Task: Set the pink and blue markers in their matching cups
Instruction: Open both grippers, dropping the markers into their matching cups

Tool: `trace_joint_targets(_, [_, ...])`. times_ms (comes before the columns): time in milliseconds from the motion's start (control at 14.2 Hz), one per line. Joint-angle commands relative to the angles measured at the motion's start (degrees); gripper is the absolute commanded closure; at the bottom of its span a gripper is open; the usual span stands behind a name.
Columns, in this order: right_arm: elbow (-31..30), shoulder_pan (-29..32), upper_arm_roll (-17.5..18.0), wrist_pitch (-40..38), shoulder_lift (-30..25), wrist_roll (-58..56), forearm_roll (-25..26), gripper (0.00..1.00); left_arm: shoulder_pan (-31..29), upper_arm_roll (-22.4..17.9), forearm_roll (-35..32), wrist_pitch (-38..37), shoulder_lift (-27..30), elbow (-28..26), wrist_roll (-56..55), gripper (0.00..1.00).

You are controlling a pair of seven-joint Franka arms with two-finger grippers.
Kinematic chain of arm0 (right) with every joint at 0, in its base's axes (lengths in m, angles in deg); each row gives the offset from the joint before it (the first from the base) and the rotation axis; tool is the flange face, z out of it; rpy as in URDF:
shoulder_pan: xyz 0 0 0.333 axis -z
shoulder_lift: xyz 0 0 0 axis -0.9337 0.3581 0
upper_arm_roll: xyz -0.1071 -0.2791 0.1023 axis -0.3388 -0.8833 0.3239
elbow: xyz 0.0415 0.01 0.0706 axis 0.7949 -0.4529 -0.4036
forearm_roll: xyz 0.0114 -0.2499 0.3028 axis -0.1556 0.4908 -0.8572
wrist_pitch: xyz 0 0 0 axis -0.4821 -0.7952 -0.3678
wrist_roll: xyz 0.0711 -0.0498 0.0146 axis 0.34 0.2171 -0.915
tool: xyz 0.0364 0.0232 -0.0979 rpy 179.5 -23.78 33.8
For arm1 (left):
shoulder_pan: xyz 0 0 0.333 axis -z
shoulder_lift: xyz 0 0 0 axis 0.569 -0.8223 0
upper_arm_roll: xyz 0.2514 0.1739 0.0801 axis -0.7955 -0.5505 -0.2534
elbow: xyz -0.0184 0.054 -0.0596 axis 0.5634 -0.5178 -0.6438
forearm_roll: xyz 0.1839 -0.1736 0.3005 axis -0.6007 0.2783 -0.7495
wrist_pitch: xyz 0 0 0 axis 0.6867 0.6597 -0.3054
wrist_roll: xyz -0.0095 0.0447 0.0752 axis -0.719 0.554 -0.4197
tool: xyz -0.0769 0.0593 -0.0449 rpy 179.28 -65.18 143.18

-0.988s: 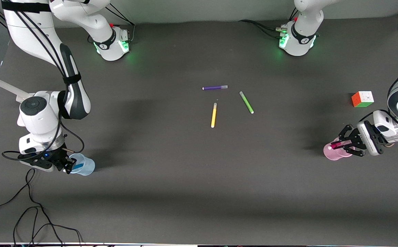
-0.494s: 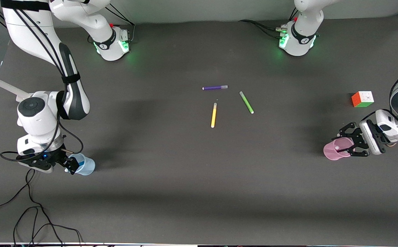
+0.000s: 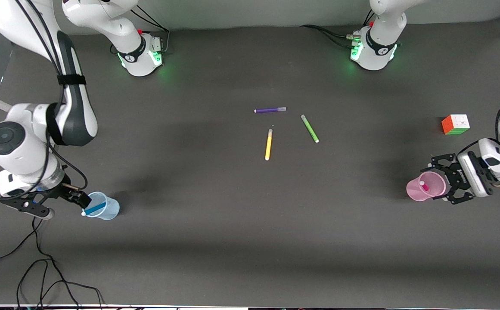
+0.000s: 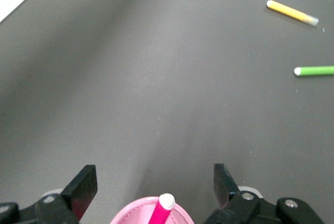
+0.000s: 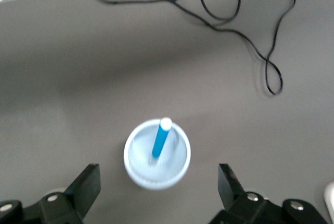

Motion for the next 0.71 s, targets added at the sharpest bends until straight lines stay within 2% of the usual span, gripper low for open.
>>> trace_joint_targets(0, [5.0, -1.5, 0.0, -9.4, -1.9, -3.3, -2.9, 0.0, -0.4, 0.4, 0.6, -3.4, 2.8, 1.2, -10.8, 0.01])
trace_joint_targets(141, [5.3, -1.6, -0.1, -12.6, -5.3, -6.6, -6.4, 0.0, 0.4, 0.4, 0.0, -3.8, 5.6, 2.0, -19.9, 0.01])
trace_joint_targets(424, [5.3, -2.5, -0.1, -22.6, -12.1, -14.7, -7.5, 0.0, 4.0, 0.5, -5.0, -4.0, 10.4, 3.1, -40.9, 0.01])
trace_joint_targets(635, [6.4, -2.7, 0.0, -28.5, -16.5, -14.7, -8.7, 0.0, 7.0, 0.5, -13.0, -7.6, 14.1, 5.1, -58.8, 0.01])
